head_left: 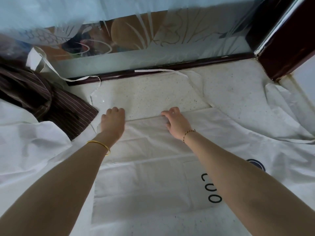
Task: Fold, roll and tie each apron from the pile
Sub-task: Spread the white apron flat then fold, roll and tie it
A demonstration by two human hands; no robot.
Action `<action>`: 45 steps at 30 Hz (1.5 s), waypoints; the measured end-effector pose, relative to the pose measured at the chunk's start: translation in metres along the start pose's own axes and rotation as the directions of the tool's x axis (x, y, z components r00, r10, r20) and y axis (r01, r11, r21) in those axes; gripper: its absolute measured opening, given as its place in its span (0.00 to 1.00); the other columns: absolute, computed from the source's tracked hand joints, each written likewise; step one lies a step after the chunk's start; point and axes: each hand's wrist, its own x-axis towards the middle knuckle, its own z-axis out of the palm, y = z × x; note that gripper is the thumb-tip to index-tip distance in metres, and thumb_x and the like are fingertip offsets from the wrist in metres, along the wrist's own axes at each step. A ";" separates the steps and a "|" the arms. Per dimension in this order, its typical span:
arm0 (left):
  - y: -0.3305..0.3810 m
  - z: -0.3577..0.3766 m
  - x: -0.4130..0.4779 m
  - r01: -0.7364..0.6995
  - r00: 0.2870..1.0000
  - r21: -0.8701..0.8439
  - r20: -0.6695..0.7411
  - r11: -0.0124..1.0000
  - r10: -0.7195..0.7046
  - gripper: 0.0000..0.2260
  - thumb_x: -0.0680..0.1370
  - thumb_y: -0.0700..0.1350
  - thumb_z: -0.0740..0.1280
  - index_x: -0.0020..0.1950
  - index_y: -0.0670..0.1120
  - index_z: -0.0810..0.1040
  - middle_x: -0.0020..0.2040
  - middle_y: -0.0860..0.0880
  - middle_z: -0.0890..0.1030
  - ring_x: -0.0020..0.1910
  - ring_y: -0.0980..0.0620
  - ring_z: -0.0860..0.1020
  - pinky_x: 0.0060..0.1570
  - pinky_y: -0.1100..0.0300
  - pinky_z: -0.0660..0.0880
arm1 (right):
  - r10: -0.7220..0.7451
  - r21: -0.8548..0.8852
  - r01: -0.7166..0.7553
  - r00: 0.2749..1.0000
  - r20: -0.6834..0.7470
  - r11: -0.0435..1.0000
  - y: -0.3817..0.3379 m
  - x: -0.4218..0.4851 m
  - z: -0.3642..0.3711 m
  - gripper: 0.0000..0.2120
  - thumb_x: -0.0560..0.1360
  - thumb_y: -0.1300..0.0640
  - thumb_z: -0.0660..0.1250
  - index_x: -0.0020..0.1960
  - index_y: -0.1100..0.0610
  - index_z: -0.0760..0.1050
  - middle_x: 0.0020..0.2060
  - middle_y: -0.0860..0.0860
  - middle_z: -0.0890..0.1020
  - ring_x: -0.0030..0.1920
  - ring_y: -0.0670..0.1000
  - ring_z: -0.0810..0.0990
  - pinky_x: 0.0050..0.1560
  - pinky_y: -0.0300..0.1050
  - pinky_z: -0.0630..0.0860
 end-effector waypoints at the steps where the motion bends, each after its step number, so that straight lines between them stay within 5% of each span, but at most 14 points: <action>1: 0.011 0.000 -0.007 -0.046 0.999 -0.061 -0.002 0.997 0.046 0.08 0.77 0.36 0.62 0.55 0.41 0.72 0.53 0.43 0.74 0.51 0.43 0.73 0.52 0.50 0.73 | -0.027 0.024 0.026 1.000 0.014 0.999 0.000 -0.004 -0.003 0.24 0.77 0.65 0.60 0.72 0.53 0.64 0.66 0.55 0.64 0.57 0.52 0.73 0.54 0.42 0.72; 4: 0.057 0.000 -0.041 -0.193 0.955 -0.348 0.148 0.917 0.257 0.09 0.76 0.36 0.62 0.56 0.40 0.72 0.55 0.41 0.72 0.50 0.38 0.76 0.50 0.45 0.74 | -0.094 0.069 0.097 0.995 -0.039 0.993 0.005 -0.033 -0.015 0.24 0.77 0.69 0.59 0.71 0.57 0.65 0.67 0.55 0.66 0.61 0.53 0.72 0.59 0.42 0.71; 9: 0.123 0.011 -0.109 -0.446 0.701 -0.466 0.349 0.764 0.622 0.07 0.76 0.44 0.65 0.51 0.43 0.74 0.51 0.46 0.74 0.50 0.47 0.74 0.46 0.57 0.69 | 0.056 0.004 -0.056 0.994 -0.093 0.998 0.033 -0.108 -0.025 0.13 0.76 0.65 0.61 0.60 0.56 0.74 0.58 0.53 0.74 0.50 0.53 0.78 0.53 0.47 0.76; 14: 0.151 0.016 -0.148 -0.568 0.614 -0.338 0.432 0.750 0.660 0.11 0.75 0.53 0.66 0.53 0.47 0.75 0.53 0.51 0.75 0.53 0.50 0.74 0.43 0.60 0.67 | 0.088 -0.190 -0.059 0.985 0.146 0.980 0.048 -0.167 -0.021 0.10 0.77 0.57 0.64 0.58 0.54 0.75 0.55 0.51 0.75 0.56 0.54 0.74 0.54 0.48 0.74; 18: 0.156 0.016 -0.167 -0.643 0.589 -0.205 0.483 0.738 0.648 0.27 0.70 0.61 0.70 0.62 0.47 0.70 0.58 0.48 0.70 0.57 0.48 0.70 0.46 0.56 0.68 | 0.040 -0.279 0.032 0.968 0.248 0.960 0.048 -0.196 -0.014 0.18 0.73 0.48 0.67 0.61 0.53 0.72 0.60 0.51 0.68 0.62 0.55 0.67 0.59 0.48 0.70; 22: 0.159 0.020 -0.181 -0.706 0.612 -0.056 0.453 0.706 0.648 0.28 0.71 0.59 0.68 0.65 0.45 0.67 0.61 0.46 0.68 0.59 0.46 0.69 0.46 0.55 0.69 | 0.024 -0.295 0.071 0.952 0.306 0.953 0.049 -0.208 -0.012 0.30 0.68 0.38 0.70 0.64 0.53 0.69 0.66 0.51 0.63 0.68 0.54 0.62 0.64 0.52 0.67; 29: 0.147 0.020 -0.182 -0.725 0.587 -0.132 0.396 0.676 0.706 0.12 0.79 0.48 0.59 0.60 0.44 0.71 0.57 0.44 0.70 0.54 0.45 0.71 0.49 0.53 0.72 | -0.020 -0.374 0.142 0.950 0.311 0.917 0.053 -0.222 -0.008 0.42 0.63 0.36 0.73 0.70 0.53 0.63 0.72 0.50 0.56 0.74 0.52 0.54 0.70 0.51 0.59; 33: 0.141 0.013 -0.178 -0.531 0.664 -0.395 0.355 0.750 0.658 0.01 0.77 0.41 0.60 0.46 0.45 0.70 0.47 0.47 0.70 0.45 0.46 0.71 0.46 0.57 0.69 | -0.077 -0.434 0.201 0.955 0.287 0.878 0.059 -0.222 -0.010 0.29 0.71 0.57 0.67 0.71 0.54 0.62 0.72 0.51 0.58 0.73 0.53 0.57 0.67 0.49 0.65; 36: 0.134 0.003 -0.178 -0.399 0.749 -0.469 0.329 0.788 0.575 0.07 0.78 0.46 0.62 0.44 0.46 0.65 0.42 0.51 0.68 0.41 0.49 0.69 0.39 0.58 0.66 | -0.112 -0.372 0.205 0.960 0.255 0.905 0.059 -0.214 -0.018 0.23 0.75 0.67 0.58 0.70 0.58 0.66 0.71 0.53 0.66 0.71 0.54 0.63 0.66 0.47 0.65; 39: 0.126 -0.001 -0.183 -0.439 0.776 -0.259 0.373 0.860 0.508 0.17 0.75 0.54 0.66 0.57 0.47 0.67 0.51 0.50 0.70 0.48 0.50 0.71 0.44 0.58 0.69 | -0.065 -0.319 0.150 0.963 0.263 0.936 0.055 -0.199 -0.027 0.16 0.77 0.66 0.57 0.63 0.61 0.74 0.62 0.55 0.75 0.64 0.56 0.72 0.61 0.46 0.66; 43: 0.101 -0.010 -0.172 -0.374 0.830 -0.002 0.446 0.928 0.335 0.14 0.79 0.44 0.60 0.64 0.43 0.70 0.61 0.44 0.68 0.60 0.43 0.72 0.53 0.51 0.72 | 0.044 -0.345 0.070 0.949 0.311 0.936 0.054 -0.179 -0.038 0.14 0.77 0.65 0.56 0.58 0.64 0.75 0.58 0.58 0.76 0.58 0.58 0.75 0.56 0.47 0.69; 45: 0.087 -0.017 -0.165 -0.373 0.784 0.029 0.544 0.927 0.299 0.14 0.82 0.44 0.56 0.66 0.44 0.71 0.64 0.42 0.69 0.62 0.42 0.71 0.57 0.52 0.70 | 0.092 -0.403 0.064 0.929 0.357 0.913 0.051 -0.174 -0.045 0.13 0.76 0.66 0.56 0.57 0.64 0.75 0.56 0.59 0.77 0.57 0.59 0.76 0.54 0.46 0.70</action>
